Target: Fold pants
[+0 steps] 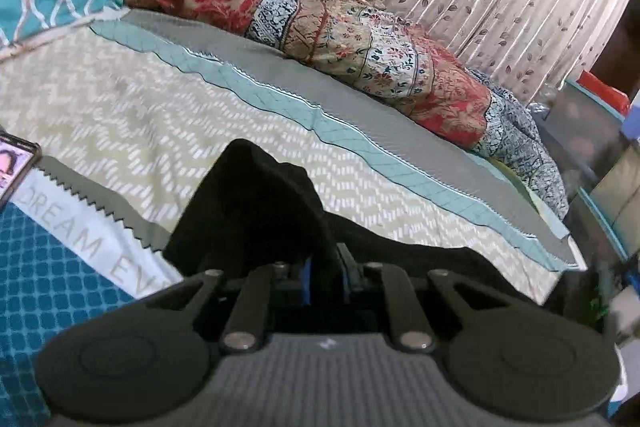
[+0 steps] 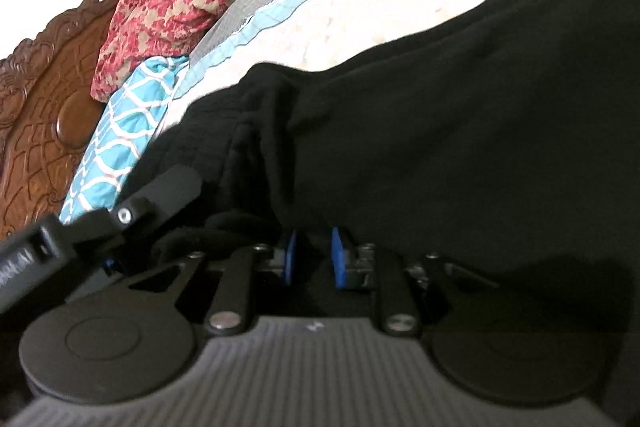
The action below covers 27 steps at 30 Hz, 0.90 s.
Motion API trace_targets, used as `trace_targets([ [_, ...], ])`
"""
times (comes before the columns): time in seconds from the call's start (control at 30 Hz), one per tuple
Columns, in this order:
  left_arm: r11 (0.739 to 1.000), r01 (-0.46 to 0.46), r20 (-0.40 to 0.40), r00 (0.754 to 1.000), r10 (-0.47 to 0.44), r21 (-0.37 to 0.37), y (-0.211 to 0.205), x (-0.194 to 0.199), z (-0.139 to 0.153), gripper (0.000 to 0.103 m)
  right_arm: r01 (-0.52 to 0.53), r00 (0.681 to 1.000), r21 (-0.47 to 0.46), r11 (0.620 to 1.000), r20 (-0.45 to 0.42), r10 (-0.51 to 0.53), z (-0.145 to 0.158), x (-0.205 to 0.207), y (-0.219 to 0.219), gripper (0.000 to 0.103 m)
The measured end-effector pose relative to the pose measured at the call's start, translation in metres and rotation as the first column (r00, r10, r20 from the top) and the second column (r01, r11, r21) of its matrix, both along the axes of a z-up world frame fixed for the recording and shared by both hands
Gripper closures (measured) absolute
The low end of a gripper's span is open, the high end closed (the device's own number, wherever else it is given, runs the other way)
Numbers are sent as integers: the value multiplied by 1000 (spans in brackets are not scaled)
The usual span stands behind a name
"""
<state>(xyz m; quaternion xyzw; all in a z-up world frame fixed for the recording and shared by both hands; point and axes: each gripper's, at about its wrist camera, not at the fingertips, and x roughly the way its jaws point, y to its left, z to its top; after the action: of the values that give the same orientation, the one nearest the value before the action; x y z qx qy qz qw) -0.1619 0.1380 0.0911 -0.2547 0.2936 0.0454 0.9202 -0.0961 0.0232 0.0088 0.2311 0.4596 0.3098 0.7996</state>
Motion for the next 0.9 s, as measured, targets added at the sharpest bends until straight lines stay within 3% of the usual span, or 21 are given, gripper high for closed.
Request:
trace_targets([
  [0.17,997,-69,-44,997,70,34,12,-7,-11,88,37,996,-25,999,82,-35,16,2,-4,54],
  [0.33,985,-163,-91,982,167,50,41,-20,-25,71,8,985,-41,999,170,-1,35,9,11,51],
  [0.4,981,-193,-115,974,196,36,55,-27,-32,48,-29,980,-51,998,193,38,38,6,19,51],
  [0.53,982,-181,-117,978,173,-60,75,-31,-42,42,-127,952,-88,988,268,146,38,-11,31,39],
  [0.63,971,-174,-89,983,161,-162,98,-35,-41,41,-189,880,-222,957,394,265,46,-36,42,30],
  [0.7,957,-206,-65,978,196,-206,113,-43,-39,40,-216,797,-339,915,480,366,49,-55,54,20],
  [0.8,924,-280,-69,960,271,-261,136,-58,-40,39,-238,653,-503,831,550,521,44,-77,81,20],
  [0.87,905,-312,-73,950,304,-289,146,-68,-41,39,-200,591,-610,767,549,590,32,-80,101,20],
  [0.9,900,-319,-75,947,311,-296,148,-71,-42,39,-179,578,-655,734,534,617,24,-78,111,20],
])
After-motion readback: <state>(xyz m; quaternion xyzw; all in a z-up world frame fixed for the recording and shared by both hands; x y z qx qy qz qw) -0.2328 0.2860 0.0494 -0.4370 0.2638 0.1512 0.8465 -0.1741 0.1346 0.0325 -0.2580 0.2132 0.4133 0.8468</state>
